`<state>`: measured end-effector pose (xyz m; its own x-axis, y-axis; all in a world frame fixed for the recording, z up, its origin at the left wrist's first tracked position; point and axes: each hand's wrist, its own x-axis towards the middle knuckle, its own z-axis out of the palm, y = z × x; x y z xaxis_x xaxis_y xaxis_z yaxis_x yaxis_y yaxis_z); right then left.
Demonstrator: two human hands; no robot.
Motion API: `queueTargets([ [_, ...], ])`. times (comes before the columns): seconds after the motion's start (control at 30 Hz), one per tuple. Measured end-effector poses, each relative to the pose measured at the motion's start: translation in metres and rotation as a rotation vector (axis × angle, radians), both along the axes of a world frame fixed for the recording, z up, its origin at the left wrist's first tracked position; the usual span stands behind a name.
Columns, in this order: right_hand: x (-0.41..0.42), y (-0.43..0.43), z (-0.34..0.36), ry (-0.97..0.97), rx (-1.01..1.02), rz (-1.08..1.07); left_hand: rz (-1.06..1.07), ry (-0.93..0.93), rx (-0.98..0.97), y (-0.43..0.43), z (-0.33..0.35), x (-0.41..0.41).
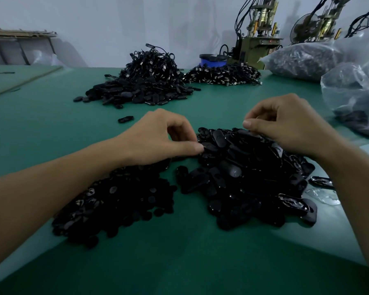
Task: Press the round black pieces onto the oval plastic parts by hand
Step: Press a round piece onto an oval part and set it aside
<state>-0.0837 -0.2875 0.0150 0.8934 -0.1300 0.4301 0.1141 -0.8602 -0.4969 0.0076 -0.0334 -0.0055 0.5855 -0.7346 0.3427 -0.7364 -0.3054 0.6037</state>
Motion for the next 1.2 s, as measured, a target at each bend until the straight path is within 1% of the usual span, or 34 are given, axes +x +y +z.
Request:
queueTargets([
  [0.07, 0.000, 0.005, 0.000, 0.007, 0.014, 0.023, -0.081, 0.085, 0.134, 0.005, 0.003, -0.010],
  [0.13, 0.000, 0.009, 0.000, 0.016, 0.024, 0.038, -0.068, 0.049, 0.268, 0.007, 0.000, -0.015],
  [0.2, 0.000, 0.012, 0.000, 0.021, 0.019, 0.035, -0.042, -0.001, 0.312, 0.008, -0.002, -0.018],
  [0.33, -0.001, 0.013, -0.001, 0.008, 0.038, 0.032, -0.058, -0.009, 0.297, 0.007, -0.001, -0.017],
  [0.43, 0.000, 0.012, -0.001, 0.000, 0.062, 0.018, -0.060, 0.026, 0.256, 0.008, -0.002, -0.015],
  [0.6, 0.001, 0.015, -0.003, -0.040, 0.107, 0.023, 0.061, 0.131, -0.033, 0.015, -0.002, -0.005],
  [0.67, 0.001, 0.018, -0.003, -0.052, 0.115, 0.024, 0.113, 0.161, -0.096, 0.020, -0.002, -0.002],
  [0.73, 0.000, 0.022, -0.002, -0.038, 0.046, 0.029, 0.173, 0.125, -0.129, 0.026, -0.004, -0.003],
  [0.83, -0.005, 0.029, 0.003, 0.040, 0.050, 0.143, 0.256, 0.061, -0.184, 0.033, -0.008, -0.006],
  [0.9, -0.009, 0.033, 0.007, 0.112, -0.013, 0.223, 0.320, 0.066, -0.208, 0.036, -0.011, -0.006],
  [0.97, -0.013, 0.036, 0.010, 0.210, -0.105, 0.277, 0.371, 0.056, -0.174, 0.036, -0.013, -0.005],
  [1.03, -0.016, 0.040, 0.012, 0.349, -0.136, 0.340, 0.396, 0.047, -0.119, 0.036, -0.014, -0.004],
  [1.1, -0.019, 0.043, 0.012, 0.440, -0.147, 0.367, 0.387, 0.053, -0.091, 0.034, -0.013, -0.004],
  [1.2, -0.017, 0.048, 0.009, 0.424, -0.176, 0.344, 0.280, 0.118, -0.088, 0.030, -0.009, -0.006],
])
